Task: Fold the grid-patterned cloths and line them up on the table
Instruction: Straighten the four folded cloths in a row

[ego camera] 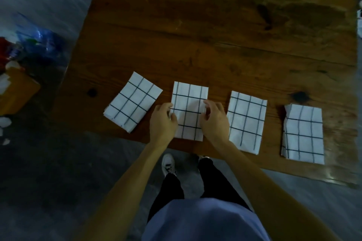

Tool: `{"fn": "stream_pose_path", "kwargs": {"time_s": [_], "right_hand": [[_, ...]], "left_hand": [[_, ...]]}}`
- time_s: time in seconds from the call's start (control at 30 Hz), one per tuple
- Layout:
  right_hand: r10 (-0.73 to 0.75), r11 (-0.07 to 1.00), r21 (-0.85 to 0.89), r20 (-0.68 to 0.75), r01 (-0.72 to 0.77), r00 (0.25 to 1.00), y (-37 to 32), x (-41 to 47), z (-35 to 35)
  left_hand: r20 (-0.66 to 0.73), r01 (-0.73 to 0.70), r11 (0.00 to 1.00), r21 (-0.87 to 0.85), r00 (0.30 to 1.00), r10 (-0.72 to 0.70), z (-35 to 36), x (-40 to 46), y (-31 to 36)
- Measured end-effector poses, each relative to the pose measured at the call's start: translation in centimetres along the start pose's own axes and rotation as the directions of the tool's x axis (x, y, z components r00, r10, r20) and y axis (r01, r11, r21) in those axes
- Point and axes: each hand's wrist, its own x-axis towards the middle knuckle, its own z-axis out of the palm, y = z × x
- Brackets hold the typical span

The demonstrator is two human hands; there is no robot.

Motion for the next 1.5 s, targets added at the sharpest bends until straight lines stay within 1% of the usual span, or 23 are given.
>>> {"fn": "stream_pose_path", "kwargs": {"time_s": [0.1, 0.17, 0.23, 0.33, 0.43, 0.5, 0.67, 0.93, 1.13, 1.23, 1.5], "right_hand": [[-0.050, 0.999, -0.017, -0.013, 0.049, 0.999, -1.7, -0.8, 0.7], [-0.113, 0.994, 0.013, 0.036, 0.113, 0.993, -3.7, -1.0, 2.0], [-0.174, 0.984, 0.045, 0.081, 0.171, 0.981, -6.2, -0.9, 3.8], [-0.216, 0.976, 0.051, 0.096, 0.212, 0.972, -9.7, -0.2, 6.8], [-0.160, 0.987, 0.004, 0.090, 0.160, 0.983, -11.2, 0.9, 8.7], [-0.140, 0.989, -0.039, 0.067, 0.143, 0.988, -11.5, 1.6, 9.3], [-0.136, 0.984, -0.108, 0.039, 0.140, 0.990, -11.9, 2.8, 10.0], [-0.185, 0.973, -0.126, 0.076, 0.193, 0.980, -12.5, 3.7, 10.5], [-0.275, 0.949, -0.121, 0.127, 0.290, 0.953, -12.8, 4.1, 11.2], [-0.282, 0.947, -0.122, 0.128, 0.297, 0.951, -12.8, 4.3, 11.4], [-0.309, 0.936, -0.129, 0.151, 0.329, 0.939, -13.0, 4.2, 11.9]], "left_hand": [[-0.079, -0.038, 0.999, 0.018, 0.996, 0.040, -2.3, 0.3, -1.4], [-0.142, -0.076, 0.994, 0.079, 0.986, 0.087, -4.5, 0.5, -2.9], [-0.154, -0.133, 0.976, 0.174, 0.975, 0.161, -6.6, 0.5, -5.0], [-0.075, -0.212, 0.918, 0.335, 0.965, 0.250, -8.9, 0.2, -8.5], [0.001, -0.286, 0.860, 0.422, 0.949, 0.316, -9.9, -0.3, -11.3], [0.015, -0.323, 0.842, 0.433, 0.936, 0.351, -10.2, -0.5, -12.4], [0.061, -0.417, 0.821, 0.390, 0.902, 0.428, -10.0, -0.4, -13.3], [0.086, -0.455, 0.816, 0.357, 0.886, 0.457, -9.2, -0.2, -13.1], [0.065, -0.420, 0.833, 0.360, 0.902, 0.427, -9.1, 0.2, -12.7], [0.044, -0.406, 0.836, 0.369, 0.906, 0.421, -9.3, 0.4, -12.7], [0.055, -0.353, 0.857, 0.376, 0.931, 0.360, -9.7, 0.4, -12.8]]}}
